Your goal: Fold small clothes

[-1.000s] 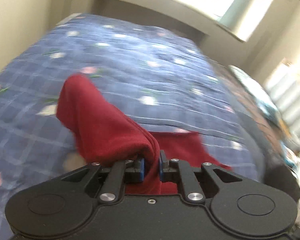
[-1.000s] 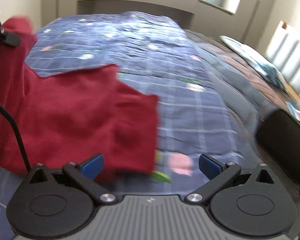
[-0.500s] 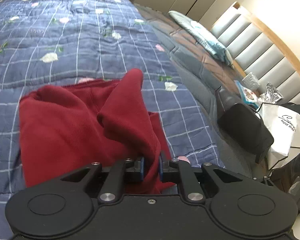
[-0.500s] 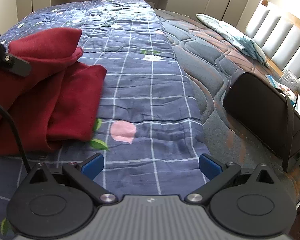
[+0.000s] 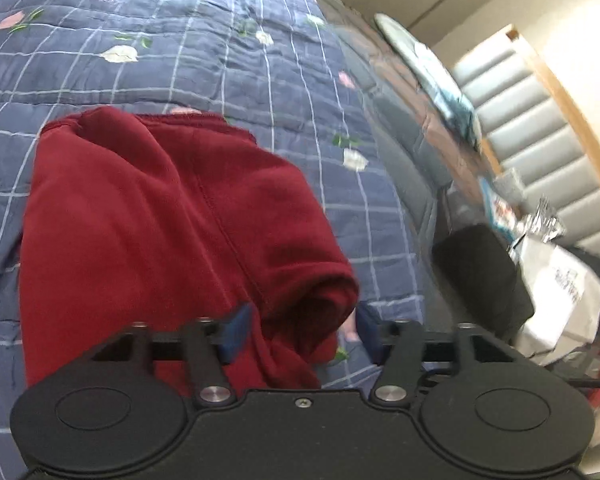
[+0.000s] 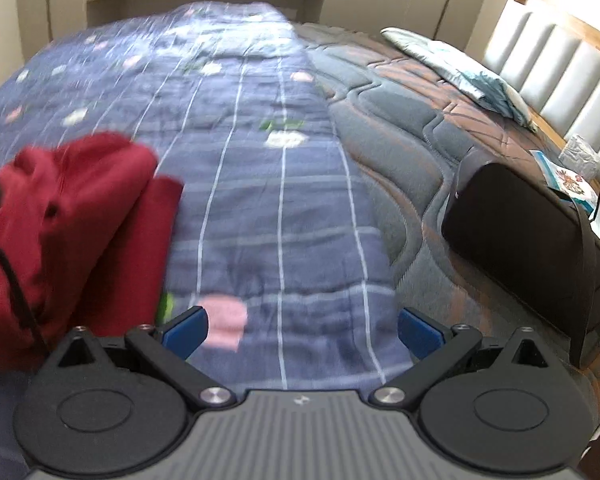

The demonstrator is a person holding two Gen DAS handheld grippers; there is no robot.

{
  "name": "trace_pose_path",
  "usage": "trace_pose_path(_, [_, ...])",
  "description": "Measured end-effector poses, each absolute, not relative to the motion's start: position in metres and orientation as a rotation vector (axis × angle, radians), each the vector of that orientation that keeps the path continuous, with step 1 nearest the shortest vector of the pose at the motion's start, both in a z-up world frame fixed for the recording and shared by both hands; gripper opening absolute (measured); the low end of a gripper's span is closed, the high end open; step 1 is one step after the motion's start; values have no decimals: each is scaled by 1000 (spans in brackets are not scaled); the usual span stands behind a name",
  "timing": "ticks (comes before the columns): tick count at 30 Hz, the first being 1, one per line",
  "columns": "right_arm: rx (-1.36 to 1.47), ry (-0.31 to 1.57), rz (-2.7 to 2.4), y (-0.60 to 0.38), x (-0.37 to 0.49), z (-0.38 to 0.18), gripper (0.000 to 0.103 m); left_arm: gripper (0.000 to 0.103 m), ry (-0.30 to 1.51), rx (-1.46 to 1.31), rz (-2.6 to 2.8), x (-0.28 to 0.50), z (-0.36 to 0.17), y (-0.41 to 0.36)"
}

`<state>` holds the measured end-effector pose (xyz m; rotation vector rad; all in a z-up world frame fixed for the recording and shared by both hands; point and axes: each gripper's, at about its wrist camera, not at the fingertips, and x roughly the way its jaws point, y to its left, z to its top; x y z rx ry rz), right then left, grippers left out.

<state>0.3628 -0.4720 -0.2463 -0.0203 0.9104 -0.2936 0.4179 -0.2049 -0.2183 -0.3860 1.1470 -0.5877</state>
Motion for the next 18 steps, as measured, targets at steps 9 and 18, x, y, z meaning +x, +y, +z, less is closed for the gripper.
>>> trace_pose_path(9, [310,829,-169,-472,409,-224,103,96,1056,-443,-332,421,-203,-154])
trace_pose_path(18, [375,844,-12,-443,445,-232,69,102,1145,-497,46,435,-235,-95])
